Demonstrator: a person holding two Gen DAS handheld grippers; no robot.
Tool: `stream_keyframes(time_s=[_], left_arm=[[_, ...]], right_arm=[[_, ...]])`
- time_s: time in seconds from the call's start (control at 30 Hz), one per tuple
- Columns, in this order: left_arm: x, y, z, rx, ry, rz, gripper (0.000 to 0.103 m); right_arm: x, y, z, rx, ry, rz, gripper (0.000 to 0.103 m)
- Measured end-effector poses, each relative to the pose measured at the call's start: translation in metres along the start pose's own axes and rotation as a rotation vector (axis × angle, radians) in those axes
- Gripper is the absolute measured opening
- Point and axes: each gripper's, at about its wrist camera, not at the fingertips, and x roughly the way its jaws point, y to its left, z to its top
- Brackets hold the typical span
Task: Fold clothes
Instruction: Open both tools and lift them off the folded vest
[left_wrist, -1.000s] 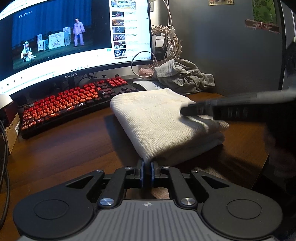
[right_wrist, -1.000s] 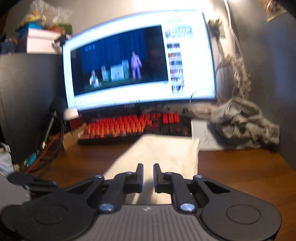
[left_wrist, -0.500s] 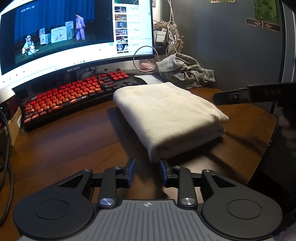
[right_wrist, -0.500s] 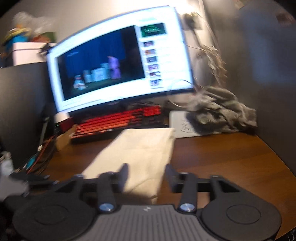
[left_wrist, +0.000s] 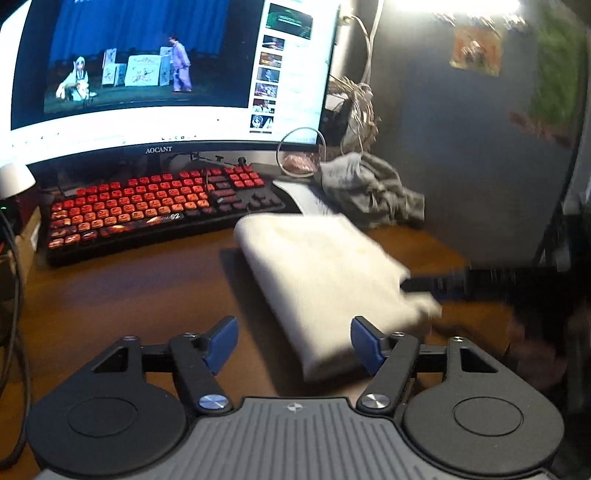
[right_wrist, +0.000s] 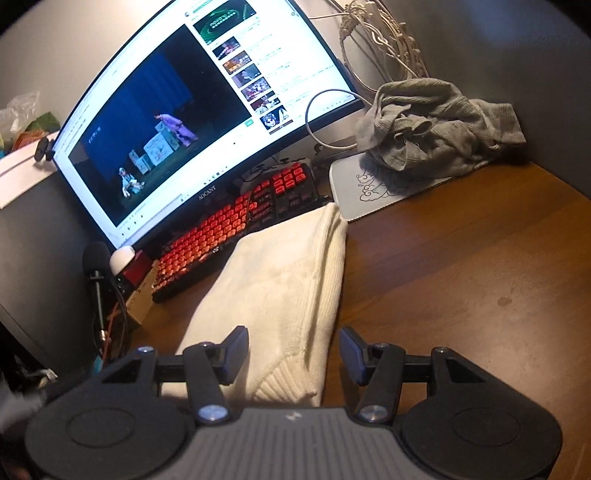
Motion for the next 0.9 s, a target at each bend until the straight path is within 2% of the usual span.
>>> stream_keyframes(time_s=[0.23,0.37,0.47,0.6,0.8,0.9], left_arm=[[0.031,0.019,0.036,-0.165,0.063,-0.053,0.07],[0.05,0.029,0.048,-0.23,0.079,-0.001,0.069],[0.069,0.035,0.057,-0.238,0.081,0.061,0.064],[0.091,0.041,0.064,-0.249,0.115,-0.002,0.063],[0.111,0.041,0.068,-0.247,0.141,-0.033,0.063],[0.118,0.036,0.071,-0.209,0.147,-0.045,0.063]], right_arm=[[-0.015,0.001,-0.004,-0.022,-0.029,-0.016,0.053],[-0.023,0.009,-0.005,-0.096,-0.04,-0.041,0.053],[-0.025,0.014,-0.001,-0.147,-0.055,-0.064,0.053],[-0.018,0.014,0.008,-0.165,-0.061,-0.064,0.054],[0.004,0.01,0.018,-0.168,-0.041,-0.086,0.054],[0.011,0.012,0.02,-0.185,-0.034,-0.088,0.054]])
